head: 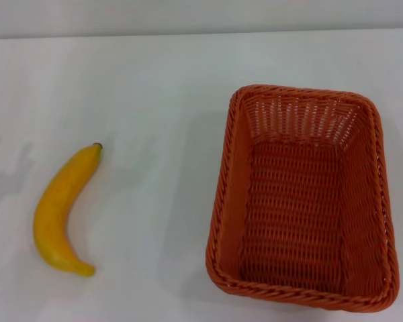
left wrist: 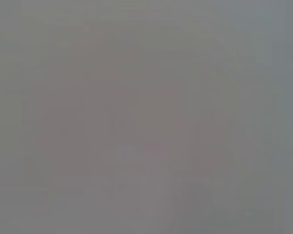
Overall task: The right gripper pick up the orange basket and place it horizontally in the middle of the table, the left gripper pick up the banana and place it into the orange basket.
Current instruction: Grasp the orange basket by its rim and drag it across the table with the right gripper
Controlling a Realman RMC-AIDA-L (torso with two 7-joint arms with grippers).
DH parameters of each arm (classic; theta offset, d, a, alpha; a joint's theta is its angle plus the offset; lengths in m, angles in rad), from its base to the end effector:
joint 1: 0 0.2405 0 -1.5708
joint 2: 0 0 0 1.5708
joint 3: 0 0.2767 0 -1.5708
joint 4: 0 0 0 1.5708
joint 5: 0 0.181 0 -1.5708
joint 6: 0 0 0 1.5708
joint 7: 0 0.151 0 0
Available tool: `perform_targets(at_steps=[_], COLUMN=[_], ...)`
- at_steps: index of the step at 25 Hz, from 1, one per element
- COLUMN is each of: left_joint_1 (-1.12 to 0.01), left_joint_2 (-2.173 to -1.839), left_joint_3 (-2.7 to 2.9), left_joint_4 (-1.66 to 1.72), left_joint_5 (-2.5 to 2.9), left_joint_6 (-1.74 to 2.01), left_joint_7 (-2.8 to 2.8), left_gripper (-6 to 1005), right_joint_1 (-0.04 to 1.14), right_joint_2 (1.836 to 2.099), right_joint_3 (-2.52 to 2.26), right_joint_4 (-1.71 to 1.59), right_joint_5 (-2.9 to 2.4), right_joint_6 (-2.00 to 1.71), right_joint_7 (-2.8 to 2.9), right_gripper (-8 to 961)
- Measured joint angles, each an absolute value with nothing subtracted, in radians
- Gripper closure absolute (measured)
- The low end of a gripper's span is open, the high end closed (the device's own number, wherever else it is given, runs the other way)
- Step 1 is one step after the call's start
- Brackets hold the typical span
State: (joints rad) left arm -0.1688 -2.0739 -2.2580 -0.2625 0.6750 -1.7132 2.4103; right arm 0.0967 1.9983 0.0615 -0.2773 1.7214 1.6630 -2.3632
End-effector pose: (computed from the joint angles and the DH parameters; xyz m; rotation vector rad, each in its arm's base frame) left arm -0.3281 0.2369 0.0698 -1.4976 -0.4288 -1.2402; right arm 0.4082 0.1845 0.1313 -1.3052 0.5298 0.8827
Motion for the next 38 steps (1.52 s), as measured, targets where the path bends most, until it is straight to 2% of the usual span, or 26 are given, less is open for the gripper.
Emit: perform_targets(at_steps=[13,23,26,29,30,31,32,38], left_joint_1=[-0.175,-0.174,-0.171,-0.171,-0.171,-0.171,-0.171,-0.170], left_joint_2=[-2.072,-2.073,-2.074,-2.074,-2.073,-2.073,-2.073,-2.072], left_joint_3=[-2.258,-2.258,-2.258,-2.258,-2.258,-2.258,-2.258,-2.258], left_joint_4=[-0.266,-0.274,-0.281,-0.281,-0.282,-0.283,-0.285,-0.288], left_joint_5=[0.684,0.698,0.701,0.705,0.709,0.712,0.718,0.730], left_joint_6=[-1.714,-1.714,-1.720,-1.736,-1.740,-1.741,-1.742,-1.743], left_joint_7=[2.406,2.390,2.381,2.379,2.379,2.379,2.378,2.367], left_gripper=[324,324,324,325,325,325,325,325], right_joint_1=[0.095,0.154,0.190,0.264,0.264,0.323,0.336,0.503], right_joint_2=[1.999,1.994,1.979,1.950,1.950,1.927,1.922,1.852], right_joint_3=[0.043,-0.202,-0.296,-0.394,-0.394,-0.465,-0.479,-0.678], right_joint_4=[-0.384,-0.847,-0.987,-1.116,-1.116,-1.164,-1.170,-1.205], right_joint_5=[1.690,1.642,1.584,1.464,1.464,1.388,1.376,1.223], right_joint_6=[1.663,1.594,1.568,1.565,1.565,1.571,1.573,1.596], right_joint_7=[-2.237,-1.752,-1.611,-1.457,-1.457,-1.359,-1.344,-1.158], right_gripper=[83,84,84,84,84,84,84,84])
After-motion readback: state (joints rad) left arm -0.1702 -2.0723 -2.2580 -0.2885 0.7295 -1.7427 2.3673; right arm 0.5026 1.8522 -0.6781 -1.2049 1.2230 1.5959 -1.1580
